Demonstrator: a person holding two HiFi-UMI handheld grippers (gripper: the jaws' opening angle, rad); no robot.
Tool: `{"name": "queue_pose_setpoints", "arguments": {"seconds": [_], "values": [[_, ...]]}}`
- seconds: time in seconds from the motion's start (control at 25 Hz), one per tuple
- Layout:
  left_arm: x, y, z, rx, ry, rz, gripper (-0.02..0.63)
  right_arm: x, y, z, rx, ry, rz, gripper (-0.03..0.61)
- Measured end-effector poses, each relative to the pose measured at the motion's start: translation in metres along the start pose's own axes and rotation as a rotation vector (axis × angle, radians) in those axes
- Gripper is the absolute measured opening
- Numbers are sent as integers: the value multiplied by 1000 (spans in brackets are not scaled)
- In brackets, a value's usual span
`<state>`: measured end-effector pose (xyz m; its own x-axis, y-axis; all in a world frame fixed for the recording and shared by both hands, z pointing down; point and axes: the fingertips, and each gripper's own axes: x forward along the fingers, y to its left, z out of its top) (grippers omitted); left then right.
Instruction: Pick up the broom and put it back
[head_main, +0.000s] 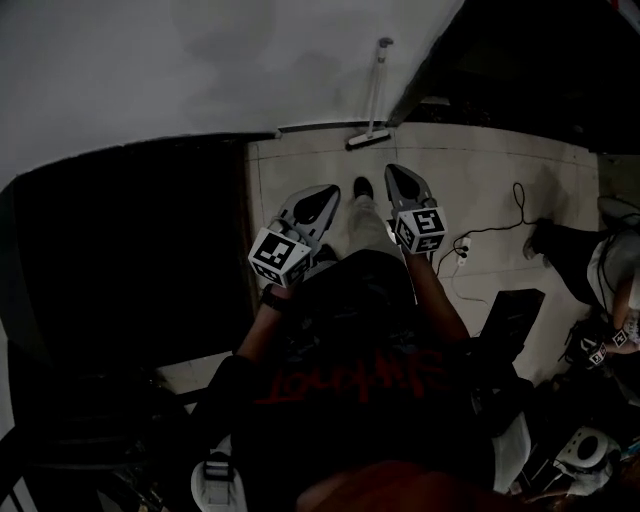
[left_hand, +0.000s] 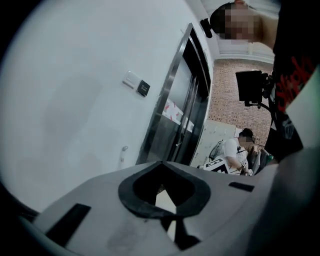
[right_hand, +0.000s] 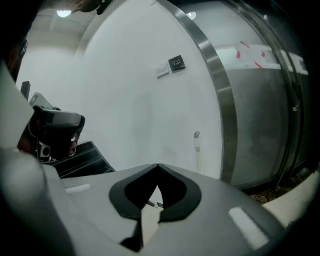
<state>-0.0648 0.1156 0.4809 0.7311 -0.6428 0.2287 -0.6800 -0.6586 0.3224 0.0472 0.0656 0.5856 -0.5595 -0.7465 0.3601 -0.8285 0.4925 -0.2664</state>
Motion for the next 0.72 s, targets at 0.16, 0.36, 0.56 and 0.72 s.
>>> {"name": "queue_pose_setpoints", "arguments": {"seconds": [0.16, 0.36, 0.56, 0.72], "values": [[-42, -25, -19, -27, 8, -46, 3, -59, 53, -10, -27, -13, -53, 0], [-52, -26, -20, -77, 1, -44, 3, -74, 69, 1, -32, -6, -44, 0], [-65, -36, -22, -35, -4, -29, 3, -88, 80, 10, -66, -25, -24, 0], [-31, -28, -29, 25, -9, -29, 3, -70, 47, 4, -79, -35, -23, 0]]}}
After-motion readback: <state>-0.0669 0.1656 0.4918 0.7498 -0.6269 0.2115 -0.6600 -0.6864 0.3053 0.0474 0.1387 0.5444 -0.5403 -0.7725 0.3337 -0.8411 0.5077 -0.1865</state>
